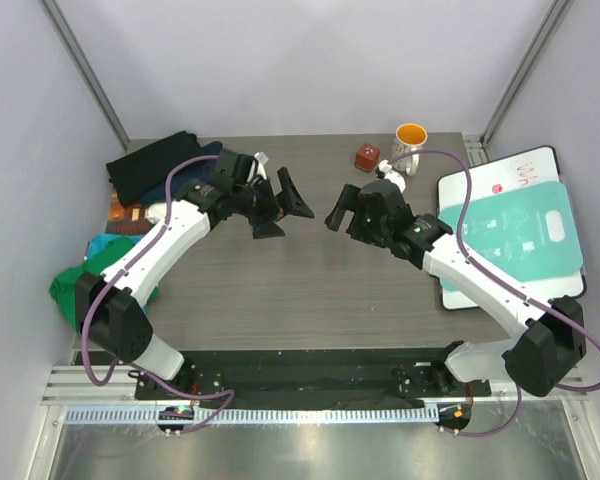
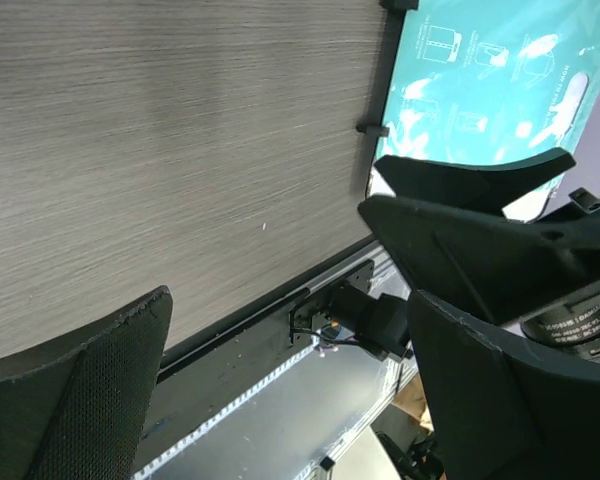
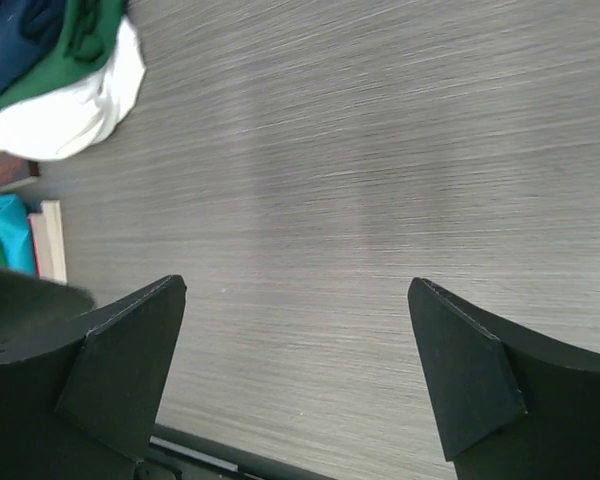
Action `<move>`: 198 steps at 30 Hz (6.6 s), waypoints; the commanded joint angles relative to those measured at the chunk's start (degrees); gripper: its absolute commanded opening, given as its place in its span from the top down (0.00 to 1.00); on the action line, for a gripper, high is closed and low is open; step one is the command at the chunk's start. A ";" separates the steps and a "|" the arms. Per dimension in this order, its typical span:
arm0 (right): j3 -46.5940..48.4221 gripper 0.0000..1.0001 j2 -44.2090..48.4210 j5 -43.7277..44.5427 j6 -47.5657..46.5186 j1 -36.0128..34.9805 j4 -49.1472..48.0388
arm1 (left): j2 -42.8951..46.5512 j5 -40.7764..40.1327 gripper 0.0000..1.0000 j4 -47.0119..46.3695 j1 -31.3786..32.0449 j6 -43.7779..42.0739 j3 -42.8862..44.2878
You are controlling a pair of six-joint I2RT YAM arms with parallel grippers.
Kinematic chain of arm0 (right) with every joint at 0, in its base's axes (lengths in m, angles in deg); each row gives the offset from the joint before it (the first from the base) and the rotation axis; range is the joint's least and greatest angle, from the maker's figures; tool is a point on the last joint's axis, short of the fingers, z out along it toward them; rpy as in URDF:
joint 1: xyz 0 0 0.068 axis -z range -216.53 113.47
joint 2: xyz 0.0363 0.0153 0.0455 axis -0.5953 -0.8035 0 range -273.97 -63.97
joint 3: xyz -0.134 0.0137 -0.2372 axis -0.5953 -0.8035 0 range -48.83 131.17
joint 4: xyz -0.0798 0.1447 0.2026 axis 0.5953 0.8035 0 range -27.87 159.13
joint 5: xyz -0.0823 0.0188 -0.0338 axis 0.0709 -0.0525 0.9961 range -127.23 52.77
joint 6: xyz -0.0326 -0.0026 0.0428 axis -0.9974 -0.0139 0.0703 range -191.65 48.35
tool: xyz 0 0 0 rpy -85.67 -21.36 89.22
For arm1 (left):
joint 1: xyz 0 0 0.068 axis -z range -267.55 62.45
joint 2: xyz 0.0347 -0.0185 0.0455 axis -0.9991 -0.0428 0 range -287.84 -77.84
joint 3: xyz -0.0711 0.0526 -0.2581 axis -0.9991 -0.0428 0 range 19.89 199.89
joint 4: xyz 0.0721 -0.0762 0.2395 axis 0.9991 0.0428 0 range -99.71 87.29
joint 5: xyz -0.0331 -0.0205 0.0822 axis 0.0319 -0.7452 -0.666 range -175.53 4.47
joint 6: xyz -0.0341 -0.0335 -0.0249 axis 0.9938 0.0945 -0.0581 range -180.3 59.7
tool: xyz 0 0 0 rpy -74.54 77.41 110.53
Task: Fold and stack the t-shirts
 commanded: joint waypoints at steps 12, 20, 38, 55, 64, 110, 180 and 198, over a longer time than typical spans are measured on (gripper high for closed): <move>11.62 0.00 12.22 35.49 17.50 0.81 37.12 | -4.30 -5.52 0.00 11.02 -2.12 -4.68 7.62; 3.57 0.03 30.47 36.80 32.98 0.89 48.04 | -6.32 -0.70 0.00 9.18 -3.35 -3.98 6.75; -3.94 0.00 47.75 43.66 43.29 6.76 60.24 | -4.38 4.76 0.00 1.97 -3.36 -0.81 -1.78; -8.06 0.00 43.26 29.51 36.85 19.09 59.71 | -4.03 4.06 0.00 3.72 -3.36 -2.92 0.24; -9.73 0.00 39.31 32.66 44.14 19.44 60.25 | -3.86 5.64 0.00 2.14 -3.36 -1.16 -1.69; -17.56 0.00 8.72 31.35 55.23 27.00 54.80 | -2.10 9.16 0.00 1.53 -4.23 -4.59 -3.54; -1.48 0.00 5.20 42.59 49.42 40.70 56.90 | -3.77 11.18 0.00 3.20 -6.26 -7.23 -2.66; -6.30 0.00 9.59 46.30 27.99 66.27 47.34 | -2.63 12.50 0.00 2.05 -6.70 -7.40 -4.33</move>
